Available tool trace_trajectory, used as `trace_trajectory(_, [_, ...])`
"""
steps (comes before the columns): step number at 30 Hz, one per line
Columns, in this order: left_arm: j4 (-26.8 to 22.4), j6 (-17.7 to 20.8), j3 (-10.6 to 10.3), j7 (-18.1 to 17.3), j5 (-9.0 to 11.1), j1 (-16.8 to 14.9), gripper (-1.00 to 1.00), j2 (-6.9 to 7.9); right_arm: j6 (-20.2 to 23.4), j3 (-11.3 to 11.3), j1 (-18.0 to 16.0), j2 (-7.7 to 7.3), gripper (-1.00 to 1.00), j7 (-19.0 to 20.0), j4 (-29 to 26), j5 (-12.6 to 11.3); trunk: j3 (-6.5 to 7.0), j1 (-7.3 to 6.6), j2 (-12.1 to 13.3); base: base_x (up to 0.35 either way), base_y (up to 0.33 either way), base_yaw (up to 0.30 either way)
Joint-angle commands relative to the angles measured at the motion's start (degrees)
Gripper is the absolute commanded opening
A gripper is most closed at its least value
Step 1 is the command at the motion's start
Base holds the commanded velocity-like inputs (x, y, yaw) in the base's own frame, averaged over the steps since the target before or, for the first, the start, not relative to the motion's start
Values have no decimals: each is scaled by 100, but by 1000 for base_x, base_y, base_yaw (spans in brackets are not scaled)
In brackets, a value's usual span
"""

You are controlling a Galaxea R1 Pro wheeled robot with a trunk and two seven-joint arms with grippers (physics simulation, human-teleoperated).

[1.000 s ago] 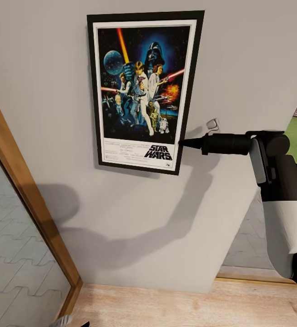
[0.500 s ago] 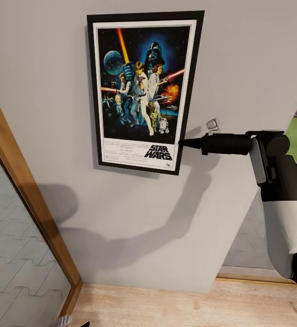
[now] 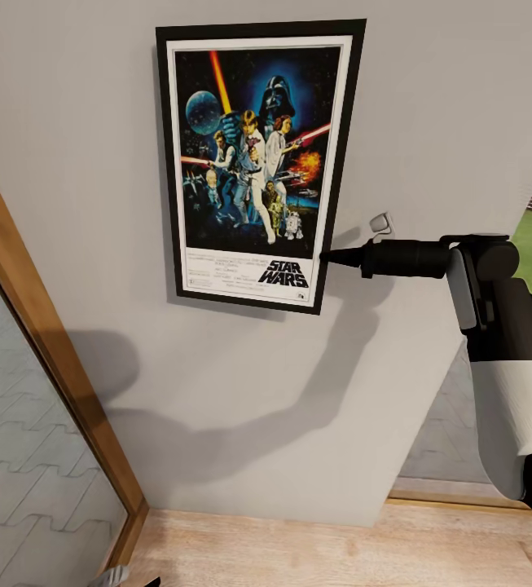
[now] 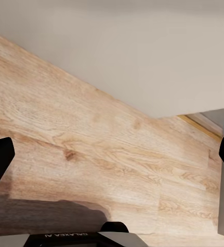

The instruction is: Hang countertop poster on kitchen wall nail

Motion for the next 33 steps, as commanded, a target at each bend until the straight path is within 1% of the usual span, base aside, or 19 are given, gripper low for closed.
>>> trace_trajectory(1, [4, -49, -47, -7, 23, -6, 100, 2, 44, 8, -7, -5, -100, 2, 2, -39, -13, 4, -13, 0, 0, 0])
trace_trajectory(12, [4, -49, -42, -7, 23, -6, 100, 2, 44, 8, -7, -5, -100, 2, 2, -39, -13, 4, -13, 0, 35, 0])
trace_trajectory(20, [4, -49, -47, -7, 23, -6, 100, 2, 44, 8, -7, -5, -100, 2, 2, -39, -13, 4, -13, 0, 108, 0])
trace_trajectory(33, [4, -49, -43, -7, 23, -6, 100, 2, 44, 8, -7, -5, -100, 2, 2, -39, -13, 4, -13, 0, 13, 0])
